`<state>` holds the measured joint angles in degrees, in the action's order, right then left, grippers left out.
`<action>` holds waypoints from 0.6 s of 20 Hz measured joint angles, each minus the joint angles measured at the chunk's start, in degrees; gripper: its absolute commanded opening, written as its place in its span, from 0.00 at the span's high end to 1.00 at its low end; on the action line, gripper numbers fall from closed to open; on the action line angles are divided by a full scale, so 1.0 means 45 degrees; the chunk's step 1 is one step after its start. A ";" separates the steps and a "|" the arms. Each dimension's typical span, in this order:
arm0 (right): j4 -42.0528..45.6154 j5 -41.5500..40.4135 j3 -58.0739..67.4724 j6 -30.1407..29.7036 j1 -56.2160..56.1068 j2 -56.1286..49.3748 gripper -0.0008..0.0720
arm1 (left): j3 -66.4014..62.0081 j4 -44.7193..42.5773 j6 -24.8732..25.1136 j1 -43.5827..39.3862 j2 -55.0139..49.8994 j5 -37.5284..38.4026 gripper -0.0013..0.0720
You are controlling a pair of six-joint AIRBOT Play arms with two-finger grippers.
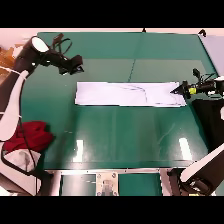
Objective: Fold the shirts.
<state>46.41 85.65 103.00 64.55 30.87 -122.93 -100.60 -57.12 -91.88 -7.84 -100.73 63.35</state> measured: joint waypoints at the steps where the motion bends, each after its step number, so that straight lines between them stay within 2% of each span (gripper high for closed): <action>1: -0.0005 0.0000 0.0068 0.0039 -0.0039 0.0000 0.96 | 0.0000 0.0024 0.0126 -0.0291 -0.0073 -0.0223 0.95; 6: 0.0296 0.0321 0.0913 0.0325 -0.0151 0.0646 0.96 | -0.0005 0.0646 0.1098 -0.2399 -0.1180 -0.1831 0.95; 12: -0.0622 0.2390 0.2322 0.1384 -0.0670 0.2851 0.96 | -0.0175 0.3308 0.2662 -0.5066 -0.3041 -0.5382 0.95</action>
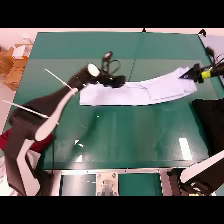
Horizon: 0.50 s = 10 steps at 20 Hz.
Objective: Fold the shirts.
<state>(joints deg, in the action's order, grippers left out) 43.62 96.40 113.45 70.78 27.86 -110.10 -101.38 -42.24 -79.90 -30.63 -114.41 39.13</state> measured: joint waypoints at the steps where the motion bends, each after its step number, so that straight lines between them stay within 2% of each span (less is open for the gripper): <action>1: -0.0097 0.0141 0.0092 0.0180 -0.0155 0.0379 0.96 | -0.0175 0.0321 0.0131 -0.0311 -0.0330 -0.0481 0.95; 4: -0.0471 0.0461 0.0272 0.0627 -0.0753 0.1418 0.96 | -0.1030 0.1117 0.0350 -0.1064 -0.1282 -0.1253 0.95; 10: -0.0636 0.0583 0.0364 0.1248 -0.2176 0.2273 0.96 | -0.2929 0.2205 0.0068 -0.1914 -0.3274 -0.1117 0.95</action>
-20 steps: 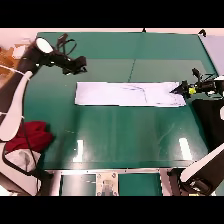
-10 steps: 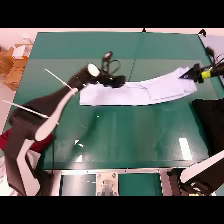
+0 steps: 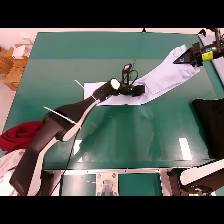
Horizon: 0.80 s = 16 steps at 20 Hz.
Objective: Fold the shirts.
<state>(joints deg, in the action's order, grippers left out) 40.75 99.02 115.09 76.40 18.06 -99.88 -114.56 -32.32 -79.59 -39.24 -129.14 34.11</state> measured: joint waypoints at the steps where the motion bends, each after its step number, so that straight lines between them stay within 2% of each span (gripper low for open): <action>1: -0.0010 0.0010 0.0005 0.0058 -0.0160 0.0049 0.96 | -0.0151 0.0136 -0.0073 -0.0039 -0.0126 0.0087 0.95; 5: -0.0024 0.0010 0.0005 0.0267 -0.0554 0.0126 0.96 | -0.0418 0.0316 -0.0243 0.0049 -0.0335 0.0821 0.95; 10: -0.0223 0.0000 0.0005 0.0646 -0.0811 0.0151 0.96 | -0.0520 -0.0291 -0.0112 0.1860 0.0806 0.3711 0.95; 16: -0.0928 -0.1054 -0.0092 0.1365 -0.2696 0.0121 0.96 | -0.0529 -0.4386 -0.0311 0.5212 0.3667 0.8850 0.95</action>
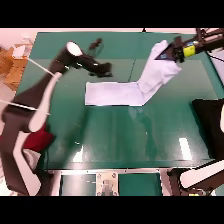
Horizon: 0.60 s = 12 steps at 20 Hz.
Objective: Fold the shirts.
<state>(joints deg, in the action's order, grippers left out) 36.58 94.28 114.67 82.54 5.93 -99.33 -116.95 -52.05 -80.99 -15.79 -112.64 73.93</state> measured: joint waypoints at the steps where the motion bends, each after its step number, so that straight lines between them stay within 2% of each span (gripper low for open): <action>1: 0.0000 -0.0437 -0.0087 0.0131 -0.0568 -0.0063 0.96 | -0.0015 -0.0695 0.0350 0.0525 0.0486 0.0729 0.95; 3: -0.0068 -0.1666 -0.0330 0.0204 -0.2016 -0.0325 0.96 | -0.0005 -0.2050 0.1307 0.1433 0.1088 0.2283 0.95; 5: -0.0092 -0.3162 -0.0597 0.0253 -0.3551 -0.0860 0.96 | -0.0015 -0.2657 0.2132 0.2118 0.1554 0.3011 0.95; 6: -0.0078 -0.4065 -0.0714 0.0267 -0.4435 -0.1287 0.82 | -0.0005 -0.2905 0.2438 0.2414 0.1656 0.3293 0.95; 7: -0.0102 -0.5037 -0.0792 0.0296 -0.5323 -0.1792 0.42 | 0.0015 -0.3118 0.2667 0.2657 0.1690 0.3410 0.95; 8: -0.0131 -0.5887 -0.0840 0.0291 -0.6096 -0.2288 0.27 | 0.0010 -0.3264 0.2856 0.2895 0.1797 0.3575 0.95; 12: -0.0029 -0.7966 -0.0918 0.0253 -0.7631 -0.3735 0.27 | 0.0010 -0.3453 0.3240 0.3332 0.1938 0.3866 0.95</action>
<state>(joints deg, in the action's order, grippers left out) 36.45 58.43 110.54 83.68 -28.40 -116.14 -116.90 -67.59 -66.41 -0.80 -103.92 91.33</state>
